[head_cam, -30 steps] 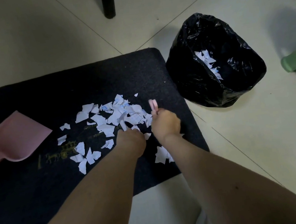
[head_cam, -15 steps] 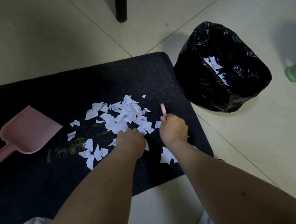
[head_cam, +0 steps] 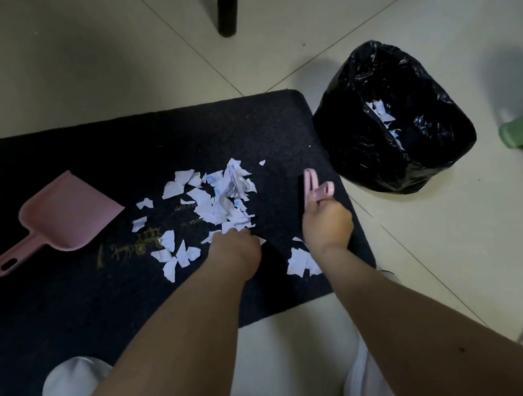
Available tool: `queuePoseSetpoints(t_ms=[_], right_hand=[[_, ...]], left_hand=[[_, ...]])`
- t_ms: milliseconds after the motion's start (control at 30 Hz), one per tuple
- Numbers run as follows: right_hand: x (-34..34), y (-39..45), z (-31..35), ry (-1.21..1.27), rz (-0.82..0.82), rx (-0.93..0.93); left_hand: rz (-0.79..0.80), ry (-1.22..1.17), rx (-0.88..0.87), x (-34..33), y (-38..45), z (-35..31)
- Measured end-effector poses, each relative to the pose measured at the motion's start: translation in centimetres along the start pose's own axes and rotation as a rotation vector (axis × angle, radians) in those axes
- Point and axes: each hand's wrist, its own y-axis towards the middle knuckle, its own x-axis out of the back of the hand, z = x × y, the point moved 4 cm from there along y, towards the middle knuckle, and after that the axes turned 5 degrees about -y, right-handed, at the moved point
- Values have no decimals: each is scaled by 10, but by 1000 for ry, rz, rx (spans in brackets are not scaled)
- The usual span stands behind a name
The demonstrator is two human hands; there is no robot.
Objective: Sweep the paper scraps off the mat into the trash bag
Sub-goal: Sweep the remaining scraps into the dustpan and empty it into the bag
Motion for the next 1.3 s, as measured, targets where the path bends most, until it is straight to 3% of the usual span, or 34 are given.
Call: queuePoseSetpoints(t_ms=[233,400,600,833,1100,1300], right_hand=[[28,-14,-61,-30,-122,-228],[26,-21,-76,-51,-81,-319],[-4,-30,-50,57,27,-267],[-31,-44,-2,138,146,-175],[-2,-39,-21,81,-57,-272],[-34,-58,11,-5,146,-257]], left_hand=[[11,-14,-79,-16,-16,-31],[74,-7,-81,-32,-18,-38],[149,-14,-39,-39,-12,-32],[129,-67,2,-34,-14,-26],[128,-70,35,-33,-18,-7],[106,-90,51,-29,-20,4]])
